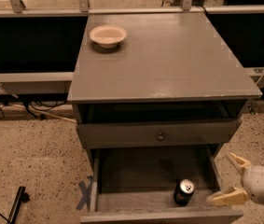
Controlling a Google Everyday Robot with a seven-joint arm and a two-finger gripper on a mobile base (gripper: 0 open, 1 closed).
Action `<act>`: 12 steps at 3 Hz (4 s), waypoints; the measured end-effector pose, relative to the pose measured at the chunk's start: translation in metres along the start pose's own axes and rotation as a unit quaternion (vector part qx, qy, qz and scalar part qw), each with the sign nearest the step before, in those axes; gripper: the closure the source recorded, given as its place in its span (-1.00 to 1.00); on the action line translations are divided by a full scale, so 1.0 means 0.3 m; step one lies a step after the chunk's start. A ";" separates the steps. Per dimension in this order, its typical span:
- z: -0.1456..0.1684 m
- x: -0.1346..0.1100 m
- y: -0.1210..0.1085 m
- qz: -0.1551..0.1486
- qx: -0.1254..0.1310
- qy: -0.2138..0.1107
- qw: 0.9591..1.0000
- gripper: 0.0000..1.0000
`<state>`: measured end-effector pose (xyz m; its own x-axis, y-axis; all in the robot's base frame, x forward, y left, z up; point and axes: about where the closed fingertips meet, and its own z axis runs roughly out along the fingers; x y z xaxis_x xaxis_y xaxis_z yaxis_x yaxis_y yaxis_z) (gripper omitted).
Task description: Pick pepsi can from middle drawer and place on counter
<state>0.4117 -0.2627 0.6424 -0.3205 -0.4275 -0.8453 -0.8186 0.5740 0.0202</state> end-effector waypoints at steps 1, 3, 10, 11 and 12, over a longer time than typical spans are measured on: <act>-0.005 0.028 0.001 0.008 0.004 -0.002 1.000 -1.00; 0.036 0.107 -0.077 -0.002 0.045 -0.025 0.999 -1.00; 0.420 0.404 -0.042 -0.128 -0.084 -0.057 0.987 -0.80; 0.499 0.438 -0.068 -0.100 -0.099 -0.047 0.989 -0.74; 0.524 0.458 -0.083 -0.086 -0.102 -0.045 0.990 -0.74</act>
Offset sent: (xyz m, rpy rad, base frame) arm 0.0024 -0.0137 -0.0236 0.0017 0.0284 -0.0561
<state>0.4628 -0.2259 0.4418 -0.1307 -0.4369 -0.8899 -0.9399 0.3401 -0.0289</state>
